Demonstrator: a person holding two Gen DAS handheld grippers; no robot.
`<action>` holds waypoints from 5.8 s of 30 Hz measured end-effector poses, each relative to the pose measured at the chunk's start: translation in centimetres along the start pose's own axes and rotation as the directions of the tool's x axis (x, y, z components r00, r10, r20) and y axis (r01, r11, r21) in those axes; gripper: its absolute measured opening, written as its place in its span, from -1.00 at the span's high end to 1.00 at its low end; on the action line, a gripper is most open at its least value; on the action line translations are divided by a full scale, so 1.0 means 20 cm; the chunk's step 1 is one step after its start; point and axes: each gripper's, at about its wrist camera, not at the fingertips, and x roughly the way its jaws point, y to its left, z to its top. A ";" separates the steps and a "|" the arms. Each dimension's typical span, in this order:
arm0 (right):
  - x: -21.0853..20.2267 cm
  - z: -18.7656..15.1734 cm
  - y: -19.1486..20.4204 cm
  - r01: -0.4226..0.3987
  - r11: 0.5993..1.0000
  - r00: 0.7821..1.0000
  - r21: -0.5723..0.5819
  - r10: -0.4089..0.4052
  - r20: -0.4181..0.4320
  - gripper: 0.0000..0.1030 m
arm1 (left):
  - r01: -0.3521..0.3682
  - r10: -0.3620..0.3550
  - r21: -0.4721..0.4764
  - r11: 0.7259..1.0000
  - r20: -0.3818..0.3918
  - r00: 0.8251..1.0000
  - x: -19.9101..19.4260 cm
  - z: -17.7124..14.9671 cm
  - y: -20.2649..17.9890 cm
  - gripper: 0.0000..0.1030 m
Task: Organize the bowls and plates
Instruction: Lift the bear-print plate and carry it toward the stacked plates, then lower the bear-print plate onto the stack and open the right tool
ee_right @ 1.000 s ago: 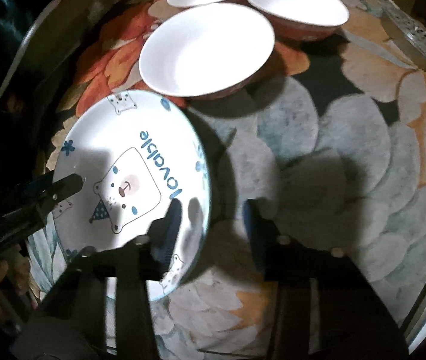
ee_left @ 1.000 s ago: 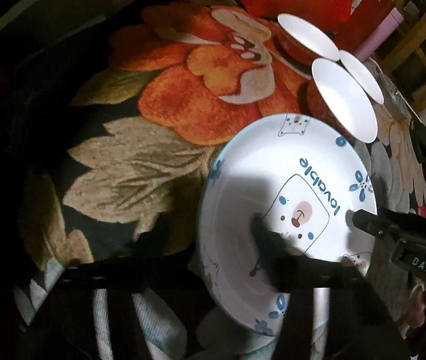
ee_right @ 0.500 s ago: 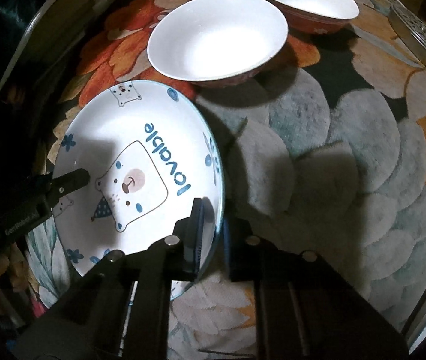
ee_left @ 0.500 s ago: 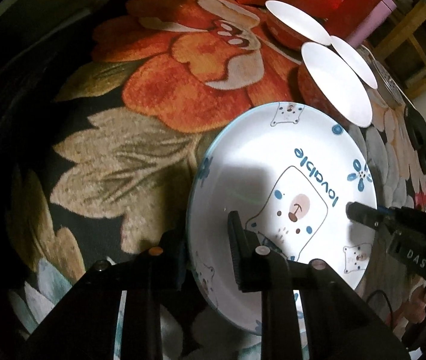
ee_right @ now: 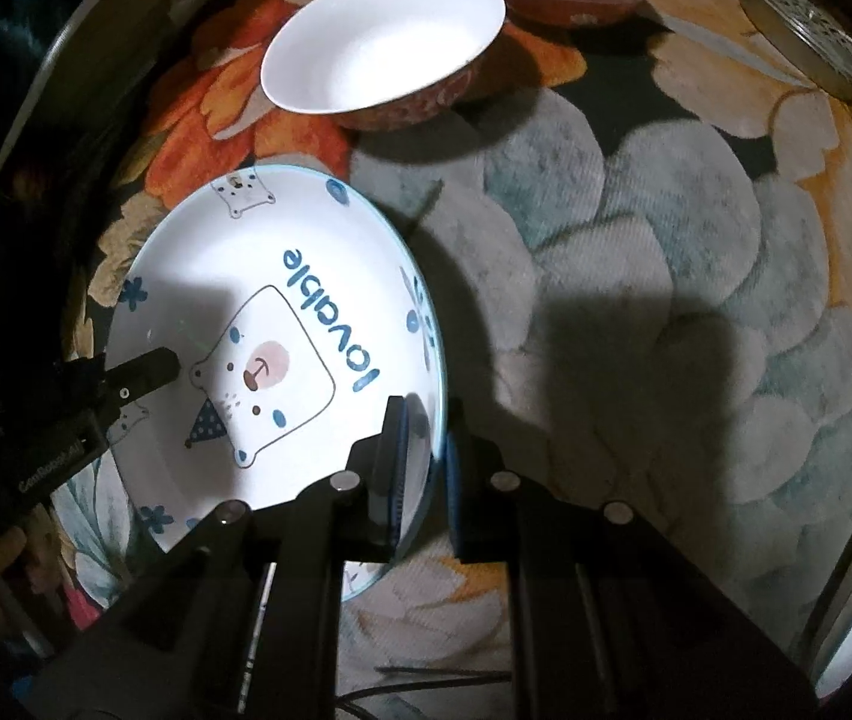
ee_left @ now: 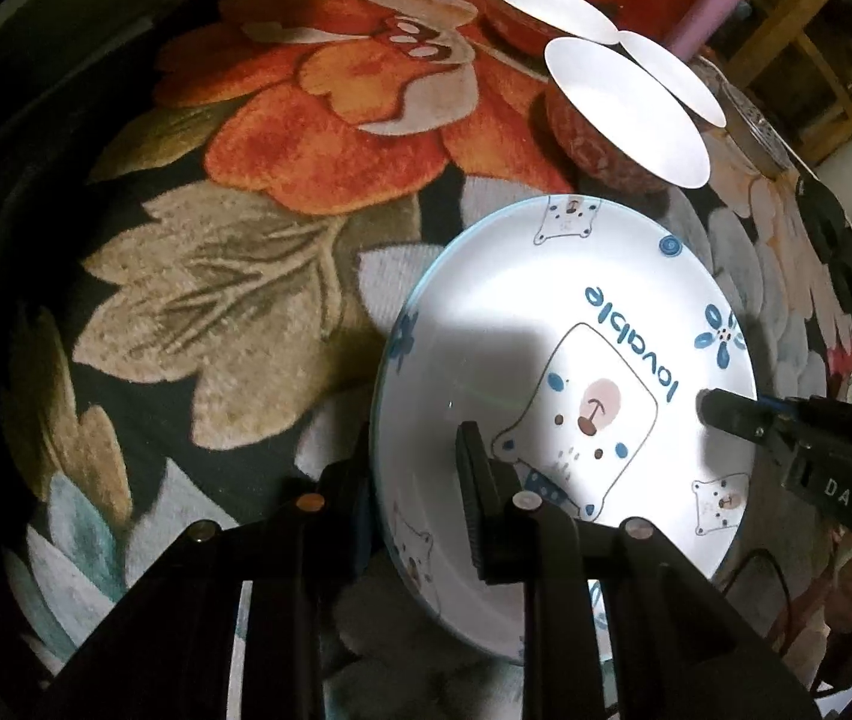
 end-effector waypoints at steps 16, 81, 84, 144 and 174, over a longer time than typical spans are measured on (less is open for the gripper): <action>0.05 0.02 0.07 0.027 0.999 1.000 -0.033 -0.027 0.007 0.66 | 0.030 -0.030 0.012 0.999 -0.012 0.999 0.04 0.00 -0.04 0.09; -0.63 -0.31 -0.58 -0.003 0.971 0.991 0.239 -0.028 0.127 0.80 | 0.163 -0.174 0.229 0.960 0.027 0.984 -0.29 -0.01 -0.75 0.75; -0.69 -0.35 -0.64 0.012 0.969 0.989 0.247 -0.047 0.138 0.80 | 0.174 -0.185 0.248 0.953 0.024 0.982 -0.30 -0.01 -0.84 0.75; -0.87 -0.98 -1.80 0.077 0.719 0.977 0.691 -0.192 0.092 0.73 | 0.332 -0.305 0.565 0.755 -0.144 0.941 0.01 -0.19 -2.19 0.14; -0.95 -0.82 -1.48 0.130 0.826 0.944 0.548 -0.272 0.187 -1.00 | 0.261 -0.264 0.505 0.823 -0.066 0.962 -0.09 -0.12 -1.92 -0.89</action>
